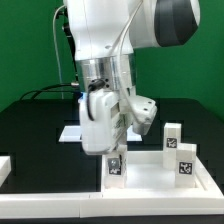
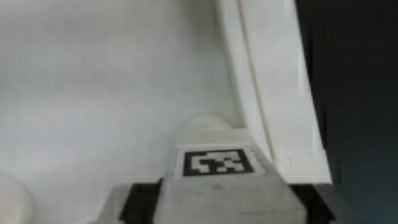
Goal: Assemble square table
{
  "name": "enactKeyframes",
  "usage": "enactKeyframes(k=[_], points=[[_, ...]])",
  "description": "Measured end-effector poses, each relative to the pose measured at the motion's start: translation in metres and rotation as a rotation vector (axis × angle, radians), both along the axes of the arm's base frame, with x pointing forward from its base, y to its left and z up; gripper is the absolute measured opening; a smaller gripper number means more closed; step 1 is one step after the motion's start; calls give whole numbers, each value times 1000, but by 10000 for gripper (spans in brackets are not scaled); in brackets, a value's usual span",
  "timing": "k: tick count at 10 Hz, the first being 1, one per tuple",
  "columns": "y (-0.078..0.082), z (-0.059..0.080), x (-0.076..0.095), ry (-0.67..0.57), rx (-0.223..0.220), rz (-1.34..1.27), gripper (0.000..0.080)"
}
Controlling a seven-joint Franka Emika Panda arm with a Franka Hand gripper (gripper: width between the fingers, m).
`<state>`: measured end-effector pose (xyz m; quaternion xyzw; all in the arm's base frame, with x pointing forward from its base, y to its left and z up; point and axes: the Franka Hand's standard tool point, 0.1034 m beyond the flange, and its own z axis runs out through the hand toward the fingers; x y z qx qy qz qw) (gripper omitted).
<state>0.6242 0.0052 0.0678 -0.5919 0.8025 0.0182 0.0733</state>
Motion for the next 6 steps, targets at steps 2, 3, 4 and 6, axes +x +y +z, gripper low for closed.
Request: enactKeyframes(k=[2,3,4,6], points=[[0,0,-1,24,29,-162,294],[0,0,-1,28,28,-183,294],[-1,0,-2,35,26,-216,298],[-1,0,-3,36,22,-207,401]])
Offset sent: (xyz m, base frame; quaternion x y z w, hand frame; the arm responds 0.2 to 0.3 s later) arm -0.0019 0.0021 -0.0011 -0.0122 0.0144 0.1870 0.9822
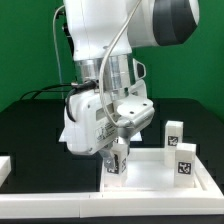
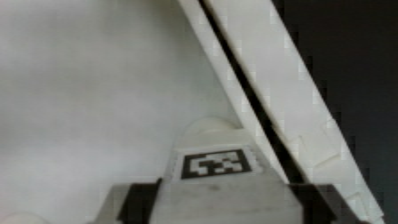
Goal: Assemble square table
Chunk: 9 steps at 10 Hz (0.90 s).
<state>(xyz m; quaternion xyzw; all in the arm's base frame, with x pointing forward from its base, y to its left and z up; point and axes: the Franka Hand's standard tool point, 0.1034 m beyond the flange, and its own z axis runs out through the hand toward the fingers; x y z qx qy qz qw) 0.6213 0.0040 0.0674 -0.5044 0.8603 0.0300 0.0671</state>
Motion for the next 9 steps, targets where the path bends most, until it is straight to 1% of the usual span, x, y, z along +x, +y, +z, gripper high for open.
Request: enactKeyframes(k=[1,2,3,4,5,6,7,9], points=[[0,0,0,0,0,0,401],[0,0,0,0,0,0,540],[0,0,0,0,0,0,615],[0,0,0,0,0,0,615],[1,1,0,-1,0,2,643],[7,9,2,-14,6,13,648],[11,23,2,-32,16,18,648],[20,59,4,-76,43,22,649]])
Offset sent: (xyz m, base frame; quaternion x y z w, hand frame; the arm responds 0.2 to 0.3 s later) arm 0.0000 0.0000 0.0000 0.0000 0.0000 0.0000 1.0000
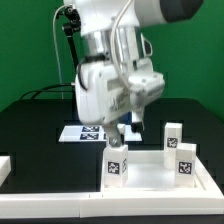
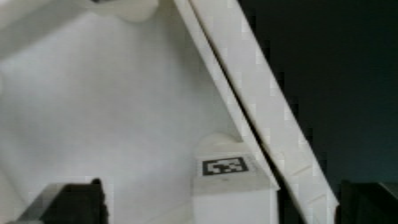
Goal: Assemble square table
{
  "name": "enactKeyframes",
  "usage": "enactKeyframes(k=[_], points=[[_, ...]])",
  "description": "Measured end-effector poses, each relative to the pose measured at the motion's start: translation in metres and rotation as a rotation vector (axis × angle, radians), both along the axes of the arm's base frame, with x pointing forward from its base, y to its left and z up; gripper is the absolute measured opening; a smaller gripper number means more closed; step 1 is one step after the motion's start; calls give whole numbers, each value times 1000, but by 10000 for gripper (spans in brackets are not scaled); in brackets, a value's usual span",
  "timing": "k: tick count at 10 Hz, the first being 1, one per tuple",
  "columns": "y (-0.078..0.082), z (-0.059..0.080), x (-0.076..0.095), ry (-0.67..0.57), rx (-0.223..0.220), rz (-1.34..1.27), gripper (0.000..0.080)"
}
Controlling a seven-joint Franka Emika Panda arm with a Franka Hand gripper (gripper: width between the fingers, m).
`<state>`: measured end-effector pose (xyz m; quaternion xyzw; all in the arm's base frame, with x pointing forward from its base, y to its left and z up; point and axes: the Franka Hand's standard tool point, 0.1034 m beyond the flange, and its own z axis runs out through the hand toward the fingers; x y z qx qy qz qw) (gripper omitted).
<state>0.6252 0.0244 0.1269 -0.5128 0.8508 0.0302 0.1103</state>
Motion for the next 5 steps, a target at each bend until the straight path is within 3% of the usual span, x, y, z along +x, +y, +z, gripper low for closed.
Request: enactKeyframes(k=[1,5], points=[[-1,13,3,-16,9,-3,649],[-2,3,0,-4,0,-2,649]])
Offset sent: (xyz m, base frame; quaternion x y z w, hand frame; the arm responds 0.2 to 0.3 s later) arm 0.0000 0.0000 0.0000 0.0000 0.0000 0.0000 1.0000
